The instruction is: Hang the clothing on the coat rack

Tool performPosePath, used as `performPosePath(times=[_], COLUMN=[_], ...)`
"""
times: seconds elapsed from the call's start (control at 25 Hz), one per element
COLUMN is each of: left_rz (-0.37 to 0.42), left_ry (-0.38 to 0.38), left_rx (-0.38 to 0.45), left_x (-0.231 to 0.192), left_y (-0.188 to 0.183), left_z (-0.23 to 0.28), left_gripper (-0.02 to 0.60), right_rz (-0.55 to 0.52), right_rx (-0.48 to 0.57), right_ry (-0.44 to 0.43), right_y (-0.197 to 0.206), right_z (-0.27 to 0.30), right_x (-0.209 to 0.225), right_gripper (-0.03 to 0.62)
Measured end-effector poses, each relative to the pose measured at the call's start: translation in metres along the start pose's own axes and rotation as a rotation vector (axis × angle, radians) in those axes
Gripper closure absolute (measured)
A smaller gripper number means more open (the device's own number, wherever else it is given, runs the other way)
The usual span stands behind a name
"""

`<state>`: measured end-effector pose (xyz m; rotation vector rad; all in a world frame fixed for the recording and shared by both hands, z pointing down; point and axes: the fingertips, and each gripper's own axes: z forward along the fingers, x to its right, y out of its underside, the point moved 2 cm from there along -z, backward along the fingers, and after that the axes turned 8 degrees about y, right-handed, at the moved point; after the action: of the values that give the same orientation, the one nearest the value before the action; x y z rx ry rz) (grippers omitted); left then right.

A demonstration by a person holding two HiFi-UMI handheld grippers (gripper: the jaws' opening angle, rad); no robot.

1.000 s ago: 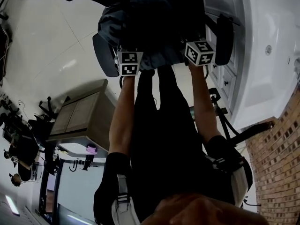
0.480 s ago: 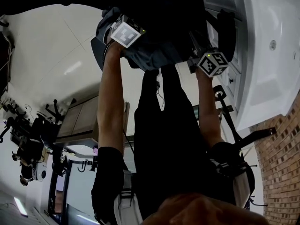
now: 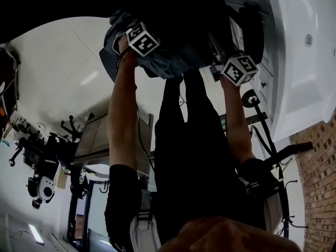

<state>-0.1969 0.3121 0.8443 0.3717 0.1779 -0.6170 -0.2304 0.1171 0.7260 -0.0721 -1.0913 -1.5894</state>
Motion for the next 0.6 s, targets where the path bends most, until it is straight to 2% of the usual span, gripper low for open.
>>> performPosePath(times=[0.08,0.2,0.32,0.44,0.52,0.6], left_rz=[-0.14,-0.357,-0.501,-0.541,-0.509,-0.449], left_ry=[-0.094,-0.23,-0.27,-0.234,-0.202,-0.149], left_rx=[0.173,0.556,0.931,1.262,1.413,1.547], left_x=[-0.004,0.002,0.038,0.084,0.116,0.146], left_y=[0.002,-0.004,-0.004,-0.014,-0.022,-0.032], left_z=[-0.038,-0.126,-0.209,-0.288,-0.338,-0.388], left_gripper=[0.568,0.568,0.568,0.568,0.568,0.568], right_rz=[0.011,0.047,0.142,0.279,0.343,0.351], right_rx=[0.024,0.069,0.104,0.152,0.201,0.277], right_ry=[0.004,-0.019,-0.092,-0.215,-0.303,-0.374], right_y=[-0.009,-0.024,-0.036,-0.054,-0.071,-0.095], right_z=[-0.005,-0.014,-0.027,-0.053,-0.082,-0.121], right_x=[-0.003,-0.015,-0.042,-0.08,-0.112,-0.147], right_gripper=[0.574,0.574,0.574,0.574,0.576,0.576])
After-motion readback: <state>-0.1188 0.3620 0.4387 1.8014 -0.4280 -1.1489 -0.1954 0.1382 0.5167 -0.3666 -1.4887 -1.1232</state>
